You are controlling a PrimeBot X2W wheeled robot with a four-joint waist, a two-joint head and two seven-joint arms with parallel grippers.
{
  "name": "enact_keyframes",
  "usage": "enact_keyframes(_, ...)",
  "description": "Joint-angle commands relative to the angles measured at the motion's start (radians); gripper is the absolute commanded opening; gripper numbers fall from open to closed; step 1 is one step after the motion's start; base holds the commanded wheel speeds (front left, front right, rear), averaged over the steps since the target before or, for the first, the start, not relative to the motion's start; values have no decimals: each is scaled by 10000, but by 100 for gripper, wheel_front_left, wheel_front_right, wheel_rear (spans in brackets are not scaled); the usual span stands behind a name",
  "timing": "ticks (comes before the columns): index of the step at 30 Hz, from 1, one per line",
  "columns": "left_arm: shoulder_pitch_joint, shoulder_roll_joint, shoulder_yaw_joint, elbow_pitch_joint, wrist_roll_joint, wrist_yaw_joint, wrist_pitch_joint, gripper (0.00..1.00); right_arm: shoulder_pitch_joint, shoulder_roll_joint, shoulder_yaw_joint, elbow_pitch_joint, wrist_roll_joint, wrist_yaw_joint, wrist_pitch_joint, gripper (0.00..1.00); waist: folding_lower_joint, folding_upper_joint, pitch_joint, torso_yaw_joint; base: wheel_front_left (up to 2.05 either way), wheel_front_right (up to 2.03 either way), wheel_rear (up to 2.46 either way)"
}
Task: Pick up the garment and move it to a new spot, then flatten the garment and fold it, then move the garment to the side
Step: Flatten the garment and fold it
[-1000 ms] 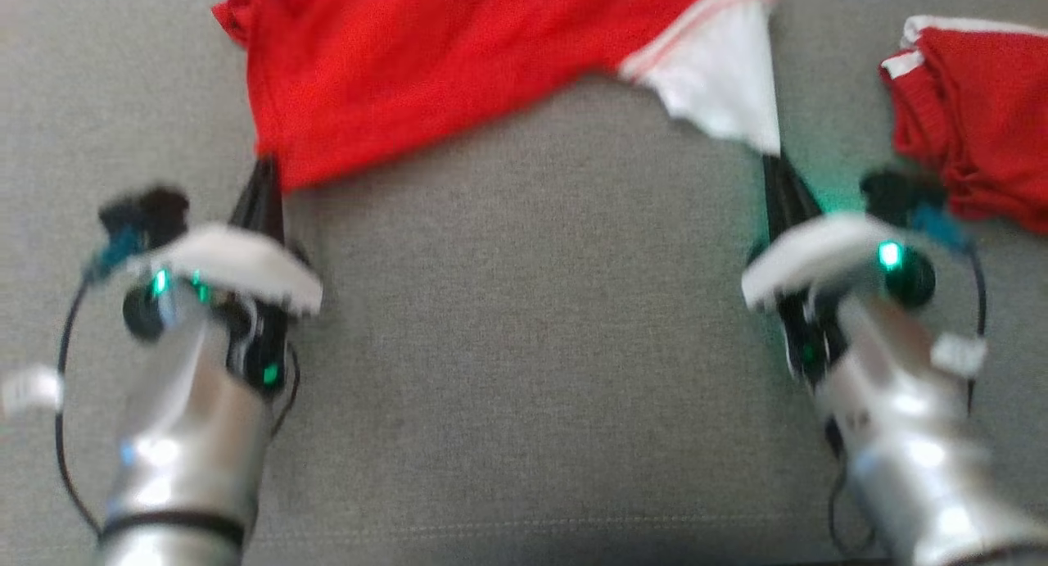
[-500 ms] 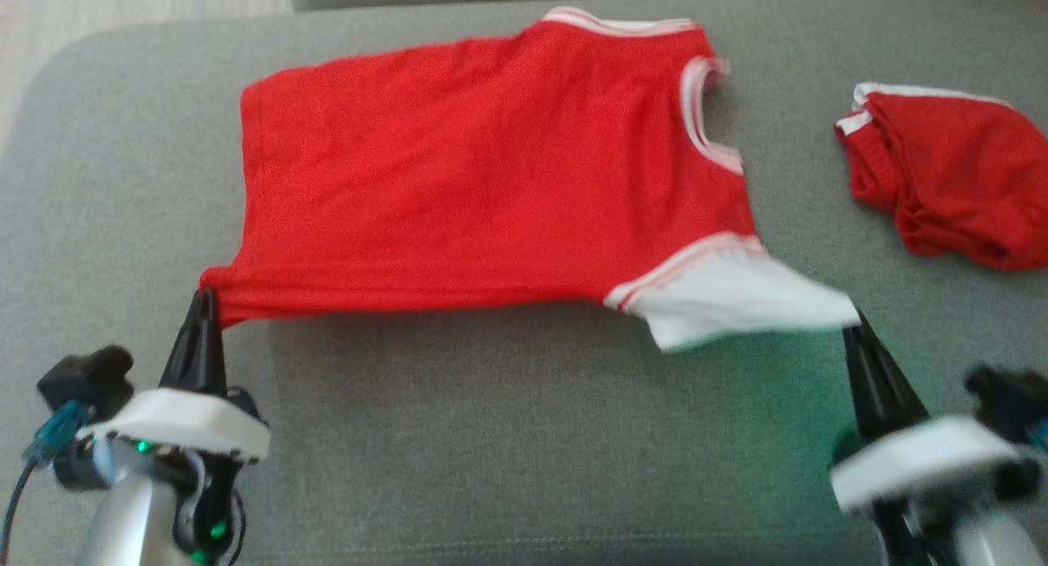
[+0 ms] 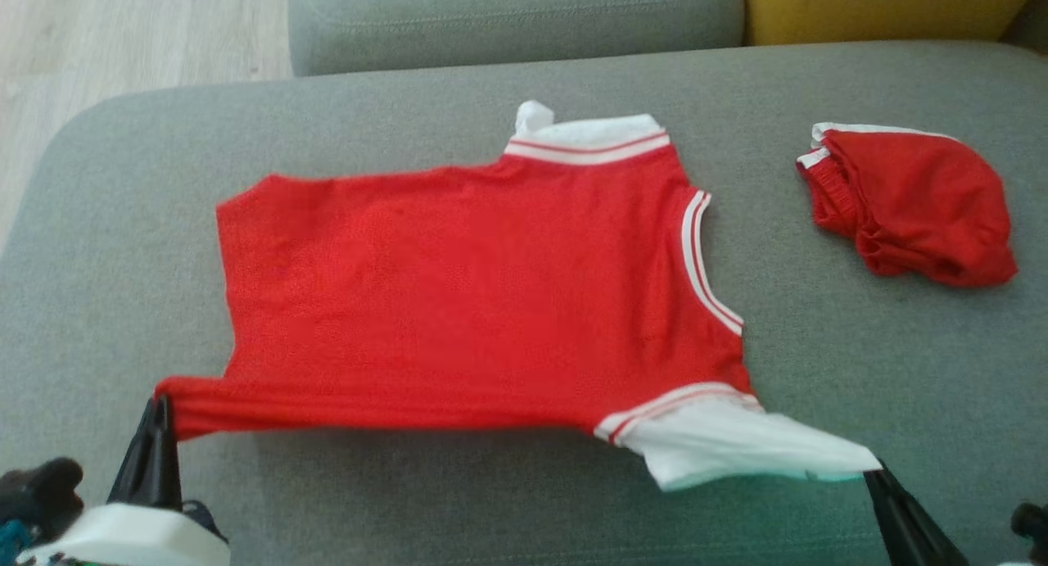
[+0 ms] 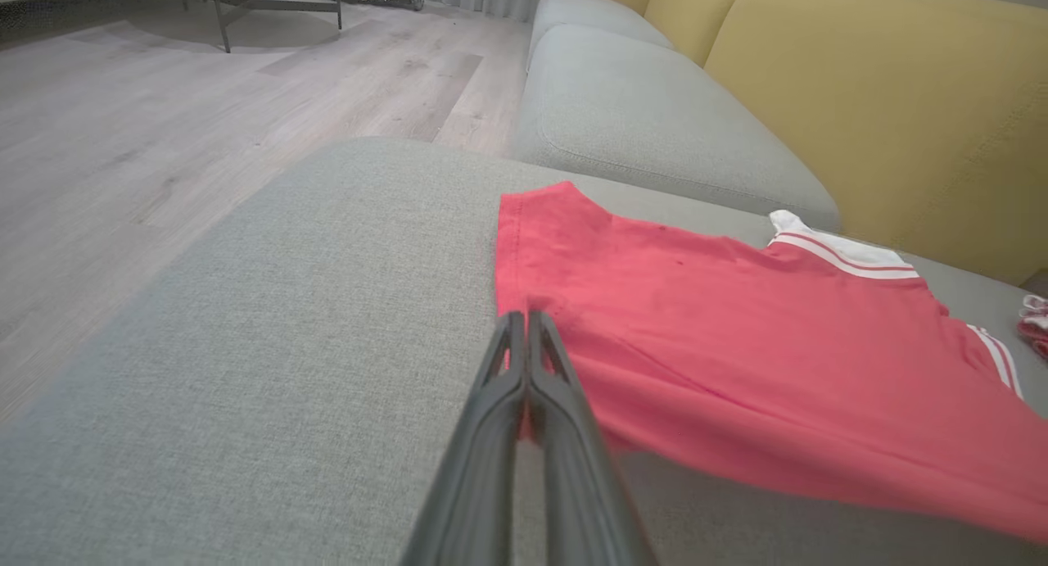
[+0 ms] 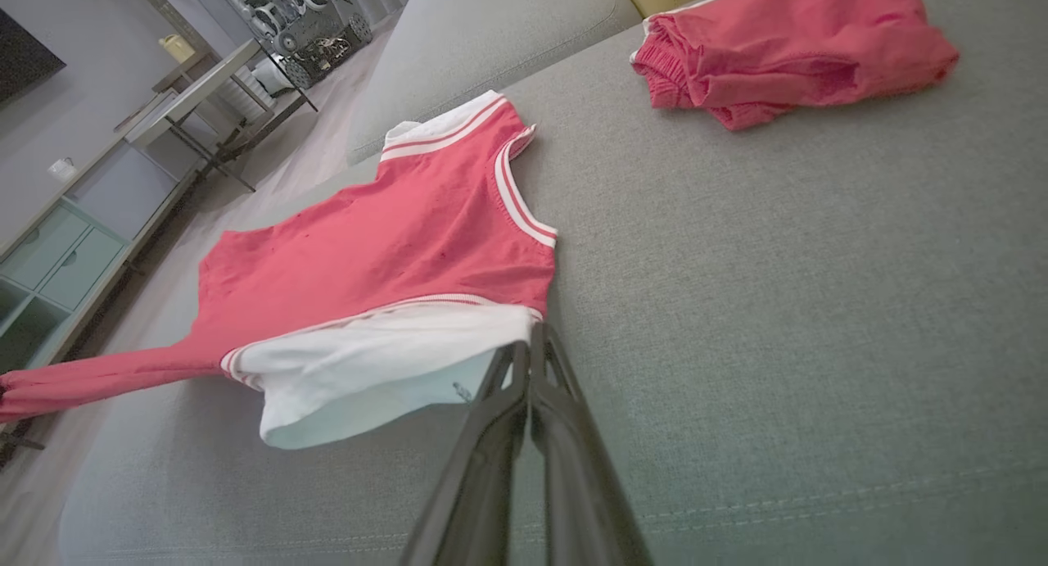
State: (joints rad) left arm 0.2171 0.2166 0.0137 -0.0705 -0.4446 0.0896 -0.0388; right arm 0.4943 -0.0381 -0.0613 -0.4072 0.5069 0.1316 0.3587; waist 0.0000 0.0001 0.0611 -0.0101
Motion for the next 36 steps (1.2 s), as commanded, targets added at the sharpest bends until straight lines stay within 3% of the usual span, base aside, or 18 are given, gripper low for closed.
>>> enact_keyframes(1, -220, 237, 489, -577, -8, 123, 91, 0, -169, -124, 109, -481, 119, -9, 51, 0, 0, -1, -42, -8, 0, 0, 0)
enact_keyframes(10, 66, 312, 393, -1179, -76, 237, 596, 0, -327, -123, 54, -291, 46, -9, 428, 0, 0, -1, 23, 107, 0, 0, 0)
enact_keyframes(17, -499, 394, -19, -920, -287, 31, 1279, 0, -2373, -123, 545, 601, -830, -9, 915, 0, 0, -1, 523, 162, 0, 0, 0)
enact_keyframes(23, -1471, 445, -224, -276, -635, -215, 1761, 0, -4716, -191, 1060, 2467, -1225, -9, 881, 0, 0, -1, 944, 408, 0, 0, 0)
enact_keyframes(29, -2457, 540, -252, 524, -945, -416, 2053, 0, -7011, -304, 1211, 4848, -1047, -9, 188, 0, 0, -1, 1250, 548, 0, 0, 0)
enact_keyframes(36, -3189, 535, -168, 1548, -1312, -623, 2042, 0, -8663, -418, 1689, 7472, -785, -9, -596, 0, 0, -1, 1558, 668, 0, 0, 0)
